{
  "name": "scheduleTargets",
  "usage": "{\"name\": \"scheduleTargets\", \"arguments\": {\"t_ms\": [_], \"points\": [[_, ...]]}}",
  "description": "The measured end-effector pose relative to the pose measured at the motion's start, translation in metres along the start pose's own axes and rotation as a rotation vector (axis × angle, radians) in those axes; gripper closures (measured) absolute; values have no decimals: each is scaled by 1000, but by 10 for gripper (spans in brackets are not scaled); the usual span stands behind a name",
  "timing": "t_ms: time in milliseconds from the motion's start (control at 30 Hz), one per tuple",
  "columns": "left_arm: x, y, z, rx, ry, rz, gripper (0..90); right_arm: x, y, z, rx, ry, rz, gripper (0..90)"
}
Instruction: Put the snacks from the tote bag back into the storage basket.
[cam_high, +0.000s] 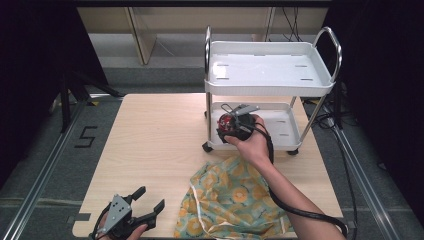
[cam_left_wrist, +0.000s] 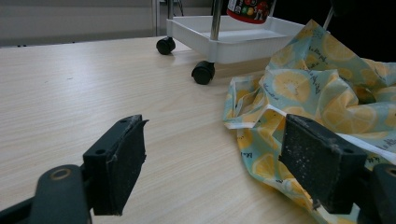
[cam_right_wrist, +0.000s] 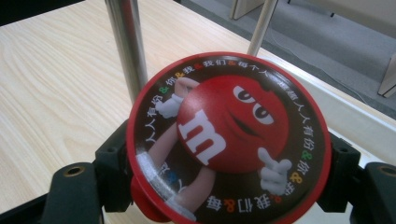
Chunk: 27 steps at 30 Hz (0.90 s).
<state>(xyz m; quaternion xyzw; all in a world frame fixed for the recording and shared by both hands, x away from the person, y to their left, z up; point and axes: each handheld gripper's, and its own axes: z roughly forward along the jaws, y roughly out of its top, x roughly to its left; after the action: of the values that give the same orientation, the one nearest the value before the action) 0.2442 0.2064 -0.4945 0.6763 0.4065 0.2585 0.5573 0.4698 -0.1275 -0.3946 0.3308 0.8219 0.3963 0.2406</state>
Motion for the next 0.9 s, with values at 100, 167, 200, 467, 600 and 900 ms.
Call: {"name": "scheduleTargets", "arguments": {"t_ms": [100,167,200,467,600,900], "points": [[0,0,0,0,-2,2,213,0,0,0,15,-7,31,264],[0,0,0,1,-1,3,213,1,1,0,15,-3,36,264],[0,0,0,0,-1,3,213,-1,0,0,33,-27,30,264],[1,0,-1,5,-1,4,213,-4,1,3,4,-40,8,264],[0,0,-1,7,7,-6,214,-4,2,2,34,-31,31,264],[0,0,-2,8,9,-7,214,-3,2,8,20,-34,24,264]]}}
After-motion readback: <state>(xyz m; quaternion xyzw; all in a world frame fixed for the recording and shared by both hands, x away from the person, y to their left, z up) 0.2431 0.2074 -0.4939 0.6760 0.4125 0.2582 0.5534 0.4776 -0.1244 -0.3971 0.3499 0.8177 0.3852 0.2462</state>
